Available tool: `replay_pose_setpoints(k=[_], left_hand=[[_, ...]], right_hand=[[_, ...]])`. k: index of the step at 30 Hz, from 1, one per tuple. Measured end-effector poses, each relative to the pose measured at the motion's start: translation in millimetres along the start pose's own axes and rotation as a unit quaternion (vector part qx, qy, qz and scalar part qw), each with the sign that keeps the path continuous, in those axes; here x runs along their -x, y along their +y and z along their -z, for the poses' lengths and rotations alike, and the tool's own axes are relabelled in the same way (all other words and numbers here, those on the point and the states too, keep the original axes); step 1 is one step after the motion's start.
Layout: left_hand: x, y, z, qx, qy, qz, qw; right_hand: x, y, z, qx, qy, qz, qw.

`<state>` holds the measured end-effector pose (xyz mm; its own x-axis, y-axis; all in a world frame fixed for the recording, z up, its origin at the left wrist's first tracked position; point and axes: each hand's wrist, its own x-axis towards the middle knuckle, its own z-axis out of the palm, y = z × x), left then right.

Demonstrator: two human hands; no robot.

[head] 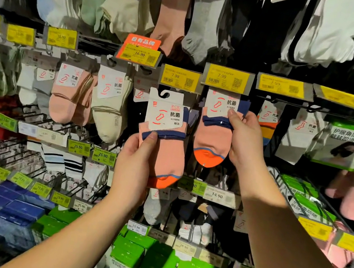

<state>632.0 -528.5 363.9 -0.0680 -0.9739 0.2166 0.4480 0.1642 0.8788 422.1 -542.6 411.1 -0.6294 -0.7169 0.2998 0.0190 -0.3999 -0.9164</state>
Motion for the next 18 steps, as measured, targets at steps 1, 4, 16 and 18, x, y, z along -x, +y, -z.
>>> replay_pose_setpoints(k=[1,4,16,18], left_hand=[[-1,0,1,0.003,-0.002,0.001,1.000],[-1,1,2,0.010,-0.005,0.003,1.000],[-1,0,-6,0.006,-0.018,0.019,1.000],[-1,-2,-6,-0.001,-0.017,0.021,1.000]], right_hand=[[-1,1,1,-0.004,0.002,-0.001,1.000],[0,5,6,-0.020,0.009,-0.006,1.000],[-29,20,8,0.236,0.047,0.009,0.971],[-34,21,10,0.273,0.051,0.011,0.961]])
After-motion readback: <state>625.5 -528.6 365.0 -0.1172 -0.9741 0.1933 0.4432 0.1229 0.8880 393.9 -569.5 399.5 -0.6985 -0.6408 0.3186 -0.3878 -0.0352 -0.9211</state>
